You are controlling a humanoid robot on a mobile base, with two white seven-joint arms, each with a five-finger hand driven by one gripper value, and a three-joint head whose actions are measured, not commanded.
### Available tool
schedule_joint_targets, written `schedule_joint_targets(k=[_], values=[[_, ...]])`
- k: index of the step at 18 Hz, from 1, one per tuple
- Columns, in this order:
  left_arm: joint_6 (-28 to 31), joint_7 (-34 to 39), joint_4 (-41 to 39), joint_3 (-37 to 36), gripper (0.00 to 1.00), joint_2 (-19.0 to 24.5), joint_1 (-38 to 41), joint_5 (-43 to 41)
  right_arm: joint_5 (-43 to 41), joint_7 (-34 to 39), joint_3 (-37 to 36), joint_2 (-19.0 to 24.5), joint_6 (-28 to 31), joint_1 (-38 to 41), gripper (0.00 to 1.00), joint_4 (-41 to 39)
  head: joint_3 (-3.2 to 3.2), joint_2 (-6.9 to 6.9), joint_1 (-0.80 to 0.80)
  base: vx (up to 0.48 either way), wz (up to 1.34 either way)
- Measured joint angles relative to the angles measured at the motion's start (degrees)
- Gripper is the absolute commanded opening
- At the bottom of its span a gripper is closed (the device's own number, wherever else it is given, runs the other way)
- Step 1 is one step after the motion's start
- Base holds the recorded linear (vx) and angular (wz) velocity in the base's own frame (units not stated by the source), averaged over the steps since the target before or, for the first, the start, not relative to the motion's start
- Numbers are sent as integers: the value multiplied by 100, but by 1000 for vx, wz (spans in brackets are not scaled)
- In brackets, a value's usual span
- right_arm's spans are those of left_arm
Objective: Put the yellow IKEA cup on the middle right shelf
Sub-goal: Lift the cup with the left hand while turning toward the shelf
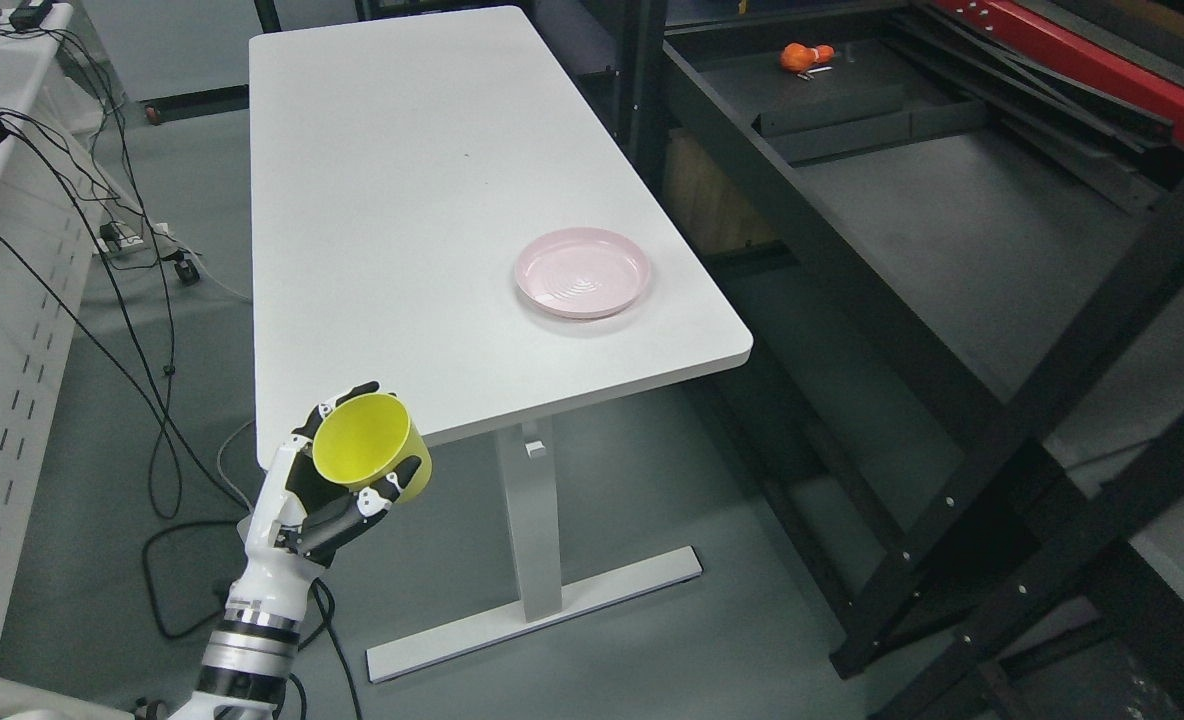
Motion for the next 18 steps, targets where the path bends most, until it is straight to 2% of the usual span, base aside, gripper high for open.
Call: schedule_joint_targets(k=[9,18], values=[[-14,1,-158,-56,0,0,7,3,0,0,0,0,0,0,99,0,0,0,0,-357,-595],[7,-17,-252,-131,0,-1,-27,8,0,-3,0,0,0,4,100,1,0,-2,0,-214,-1366]])
